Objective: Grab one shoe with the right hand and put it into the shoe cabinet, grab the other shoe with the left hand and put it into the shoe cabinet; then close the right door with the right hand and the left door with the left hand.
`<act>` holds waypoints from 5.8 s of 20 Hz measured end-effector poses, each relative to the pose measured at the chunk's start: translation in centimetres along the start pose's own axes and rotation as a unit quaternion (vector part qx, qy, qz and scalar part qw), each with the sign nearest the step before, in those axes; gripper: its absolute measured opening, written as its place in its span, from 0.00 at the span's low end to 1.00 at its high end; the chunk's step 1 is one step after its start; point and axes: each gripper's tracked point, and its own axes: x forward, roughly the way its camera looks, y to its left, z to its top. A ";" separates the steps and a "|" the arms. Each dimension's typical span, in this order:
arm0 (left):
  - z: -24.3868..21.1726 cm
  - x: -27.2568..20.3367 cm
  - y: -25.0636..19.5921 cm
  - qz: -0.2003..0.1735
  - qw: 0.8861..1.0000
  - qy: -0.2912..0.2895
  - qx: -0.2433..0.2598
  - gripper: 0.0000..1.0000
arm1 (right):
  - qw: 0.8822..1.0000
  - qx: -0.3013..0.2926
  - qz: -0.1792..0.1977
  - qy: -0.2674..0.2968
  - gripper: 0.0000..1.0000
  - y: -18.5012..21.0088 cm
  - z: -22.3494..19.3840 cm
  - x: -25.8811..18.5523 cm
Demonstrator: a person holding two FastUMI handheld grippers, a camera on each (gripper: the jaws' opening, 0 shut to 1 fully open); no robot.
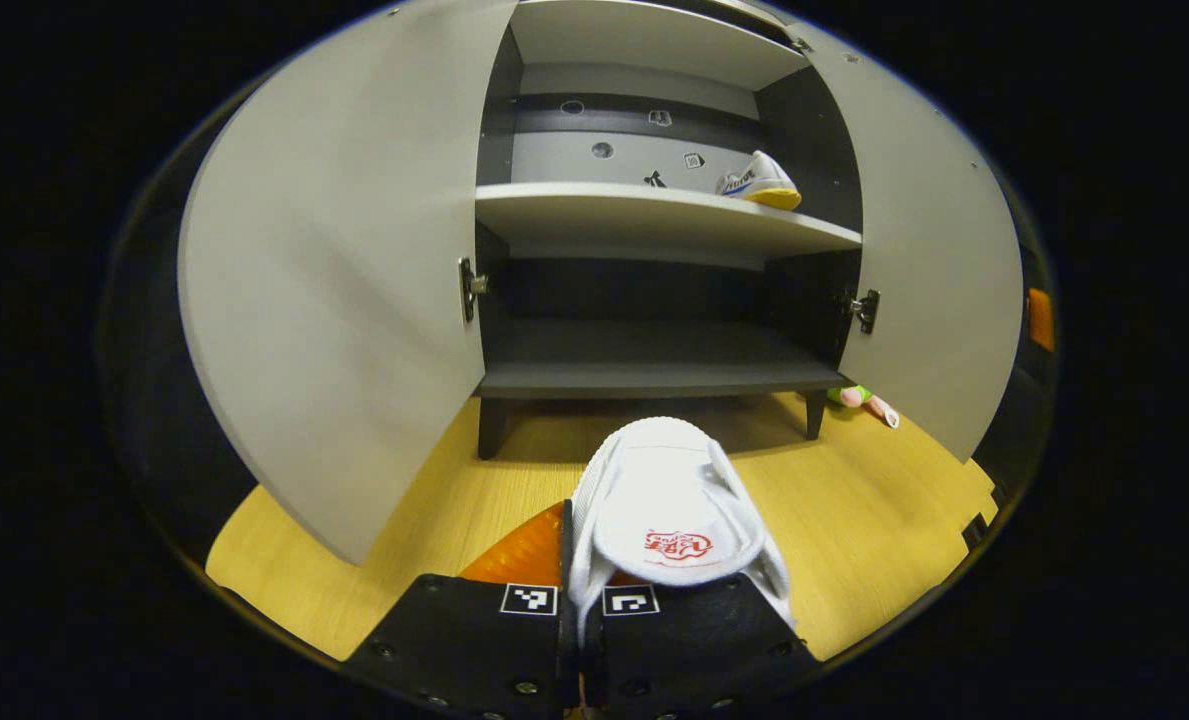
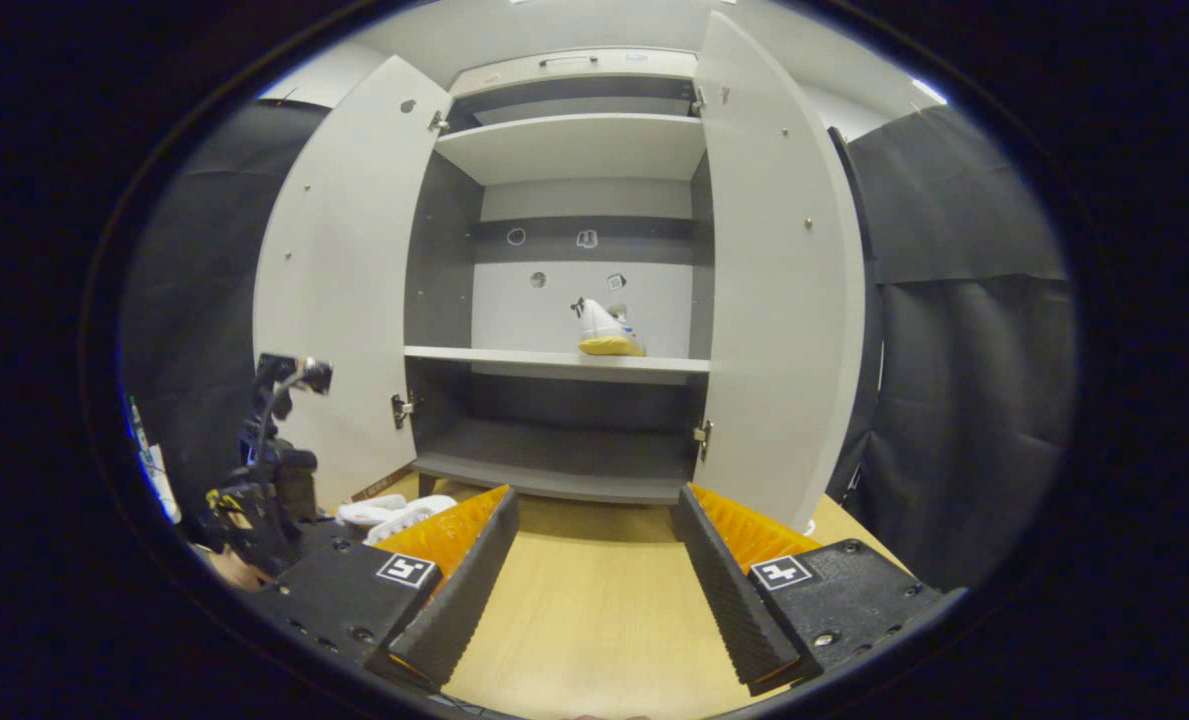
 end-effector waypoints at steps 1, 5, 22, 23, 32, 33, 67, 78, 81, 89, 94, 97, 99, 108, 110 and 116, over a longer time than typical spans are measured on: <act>2.3 -0.8 -0.3 -0.004 1.000 -0.016 0.005 0.02 | 1.000 0.000 0.008 -0.001 0.99 0.5 0.1 0.1; 11.5 -0.9 -1.0 -0.018 0.997 -0.079 -0.017 0.13 | 1.000 -0.005 0.027 -0.009 1.00 1.8 0.5 0.1; 30.0 18.1 1.7 0.064 0.997 -0.022 -0.023 0.02 | 0.999 0.007 -0.032 0.008 0.99 -2.8 -1.0 -1.4; 29.9 19.6 1.8 0.072 0.997 -0.002 -0.018 0.02 | 0.999 0.011 -0.037 0.007 0.99 -3.1 -0.9 -1.5; 25.6 24.8 2.8 0.083 0.985 0.137 -0.062 0.03 | 0.997 0.031 -0.063 0.010 0.99 -5.4 -1.6 -1.2; 25.7 25.1 3.1 0.081 0.986 0.138 -0.054 0.03 | 0.998 0.033 -0.061 0.012 0.99 -5.3 -1.7 -1.1; 20.7 -10.5 1.7 0.035 0.972 -0.230 -0.031 0.51 | 1.000 0.015 0.011 -0.016 0.99 -1.1 0.9 -3.6; 9.3 -17.0 -3.5 0.005 0.980 -0.195 -0.033 0.77 | 0.999 0.017 0.021 -0.023 1.00 0.1 1.0 -7.4; 8.4 -16.9 -3.9 -0.004 0.982 -0.190 -0.019 0.78 | 0.999 0.022 -0.018 -0.018 1.00 -3.7 0.6 -8.7; 7.5 -16.6 -4.1 -0.013 0.984 -0.175 -0.021 0.78 | 0.984 0.037 -0.163 -0.061 1.00 -19.9 9.2 -8.2; 6.5 -16.8 -3.7 -0.010 0.987 -0.158 -0.025 0.78 | 0.973 0.027 -0.203 -0.104 1.00 -25.7 16.0 -4.9; 6.3 -16.8 -3.0 0.000 0.988 -0.153 -0.016 0.78 | 0.973 0.035 -0.204 -0.101 1.00 -27.4 18.7 -2.2; 6.1 -16.8 -2.4 0.006 0.989 -0.149 -0.017 0.78 | 0.974 0.032 -0.201 -0.101 1.00 -28.1 20.1 -0.7; 5.5 -15.7 -1.8 0.009 0.991 -0.130 -0.032 0.78 | 0.979 0.027 -0.177 -0.098 0.94 -26.2 21.1 1.0; 5.6 -15.5 -2.1 0.005 0.991 -0.131 -0.030 0.78 | 0.977 0.014 -0.184 -0.103 0.90 -25.5 21.2 0.8; 5.7 -15.0 -2.6 -0.007 0.991 -0.133 -0.023 0.78 | 0.984 0.009 -0.145 -0.106 0.96 -20.5 21.3 1.2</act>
